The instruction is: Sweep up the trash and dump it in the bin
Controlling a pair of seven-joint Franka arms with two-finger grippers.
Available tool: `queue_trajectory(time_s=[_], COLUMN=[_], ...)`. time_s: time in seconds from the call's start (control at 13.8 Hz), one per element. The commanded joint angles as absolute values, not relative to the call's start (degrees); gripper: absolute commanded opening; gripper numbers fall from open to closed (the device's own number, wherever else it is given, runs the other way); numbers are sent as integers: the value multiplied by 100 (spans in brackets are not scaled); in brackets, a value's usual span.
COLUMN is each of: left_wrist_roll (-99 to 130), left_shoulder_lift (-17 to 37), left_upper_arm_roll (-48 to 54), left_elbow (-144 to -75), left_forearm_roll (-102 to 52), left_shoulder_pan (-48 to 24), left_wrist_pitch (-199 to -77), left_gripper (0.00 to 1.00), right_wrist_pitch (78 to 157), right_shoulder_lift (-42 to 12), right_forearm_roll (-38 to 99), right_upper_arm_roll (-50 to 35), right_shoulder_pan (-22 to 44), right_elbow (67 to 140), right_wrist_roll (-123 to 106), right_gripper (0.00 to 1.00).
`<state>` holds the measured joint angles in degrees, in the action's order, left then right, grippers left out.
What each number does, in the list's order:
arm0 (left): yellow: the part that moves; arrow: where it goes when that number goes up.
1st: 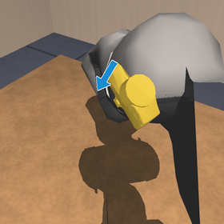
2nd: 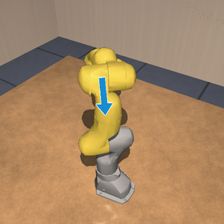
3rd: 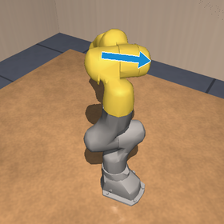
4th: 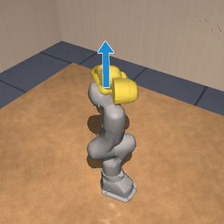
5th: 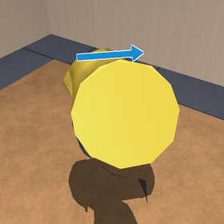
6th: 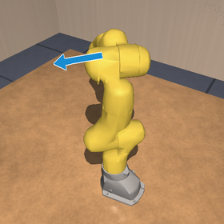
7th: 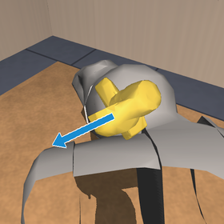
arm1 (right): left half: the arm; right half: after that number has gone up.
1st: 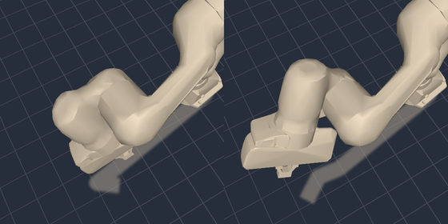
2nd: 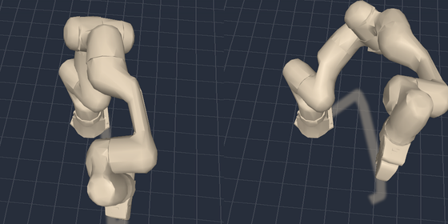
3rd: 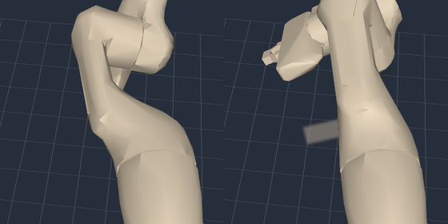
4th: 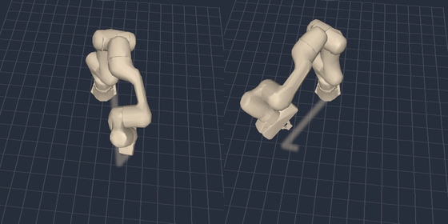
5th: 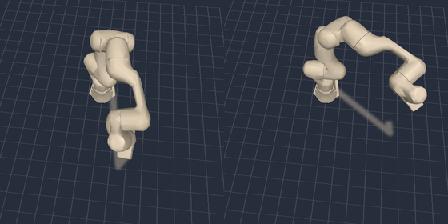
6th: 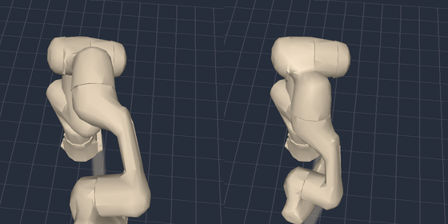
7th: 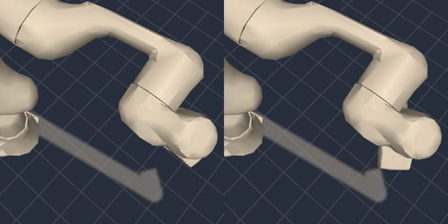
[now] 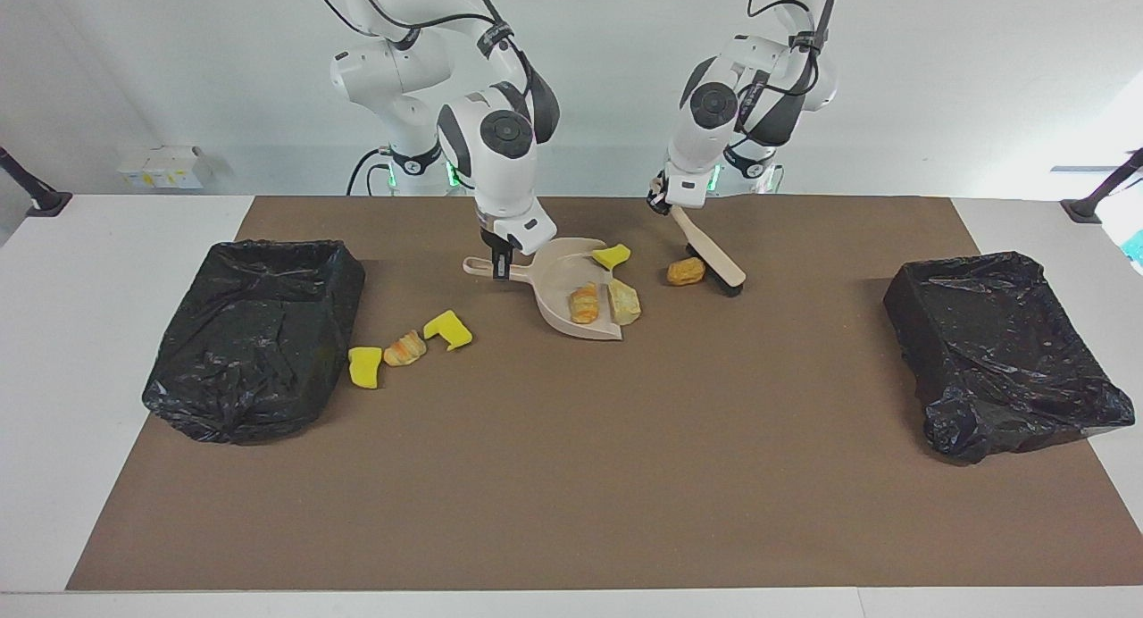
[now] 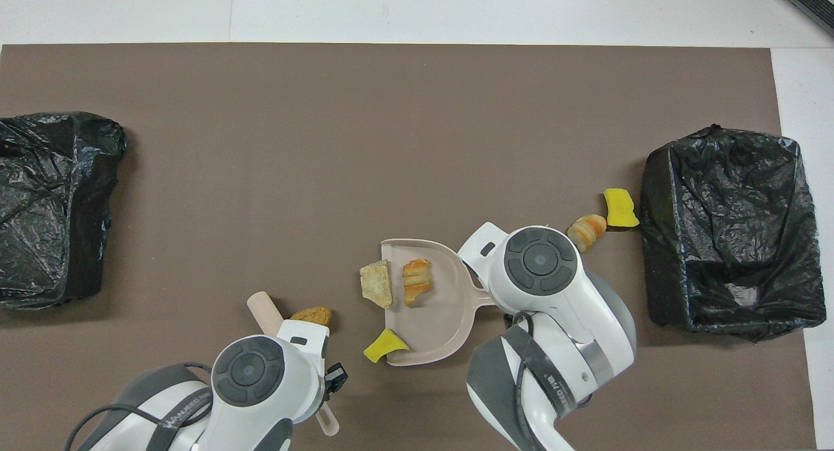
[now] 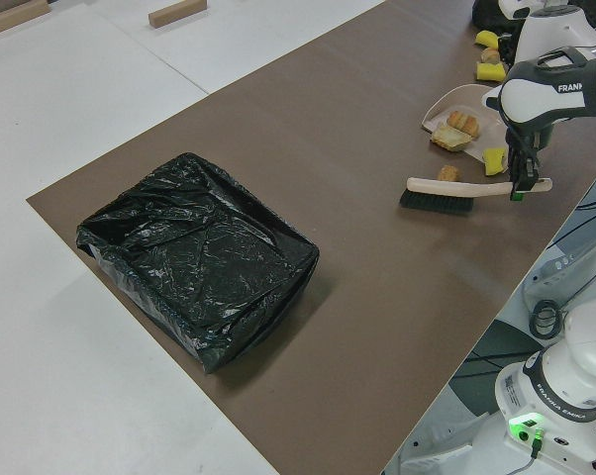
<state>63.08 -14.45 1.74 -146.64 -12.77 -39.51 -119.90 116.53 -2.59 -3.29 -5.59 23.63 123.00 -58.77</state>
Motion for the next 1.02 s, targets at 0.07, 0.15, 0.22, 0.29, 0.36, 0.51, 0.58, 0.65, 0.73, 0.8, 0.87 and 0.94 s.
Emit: queue_trajectory(time_s=[0.07, 0.15, 0.22, 0.29, 0.36, 0.51, 0.58, 0.65, 0.73, 0.8, 0.87, 0.94], left_wrist_roll=[5750, 5522, 5459, 5441, 5380, 5222, 5099, 4793, 4486, 4291, 4176, 4149], left_shoulder_lift=[-1073, -994, -897, -775, -695, -633, -633, -598, -572, -571, -571, -571], left_upper_arm_roll=[132, 158, 167, 167, 184, 220, 220, 228, 255, 255, 255, 264], left_elbow=[-14529, -14467, -14319, -14126, -13985, -13887, -13861, -13826, -13764, -13755, -13737, -13703], left_forearm_roll=[-1747, -1906, -2099, -2248, -2276, -2276, -2285, -2294, -2398, -2434, -2435, -2435], left_shoulder_pan=[-4104, -4113, -4235, -4376, -4464, -4736, -4877, -4921, -4931, -4983, -5062, -5071], left_wrist_pitch=[-12725, -12892, -12989, -13016, -13043, -13323, -13446, -13473, -13474, -13500, -13500, -13509], left_gripper=[0, 0, 0, 0, 0, 0, 0, 0, 0, 0, 0, 0], right_wrist_pitch=[11672, 11689, 11750, 11803, 11934, 12015, 12032, 12067, 12067, 12041, 11971, 11936], right_shoulder_lift=[-88, -88, -97, -158, -237, -316, -325, -325, -334, -334, -334, -334], right_forearm_roll=[-343, -308, -299, -290, -290, -290, -290, -290, -290, -290, -281, -290], right_upper_arm_roll=[-580, -580, -580, -580, -580, -580, -580, -580, -580, -580, -580, -580], right_shoulder_pan=[2408, 2443, 2443, 2469, 2592, 2716, 2716, 2716, 2716, 2716, 2707, 2629], right_elbow=[12437, 12428, 12428, 12428, 12428, 12393, 12384, 12384, 12384, 12384, 12358, 12323], right_wrist_roll=[-5494, -5441, -5353, -5266, -5038, -4738, -4720, -4720, -4720, -4728, -4737, -4833], right_gripper=[0, 0, 0, 0, 0, 0, 0, 0, 0, 0, 0, 0])
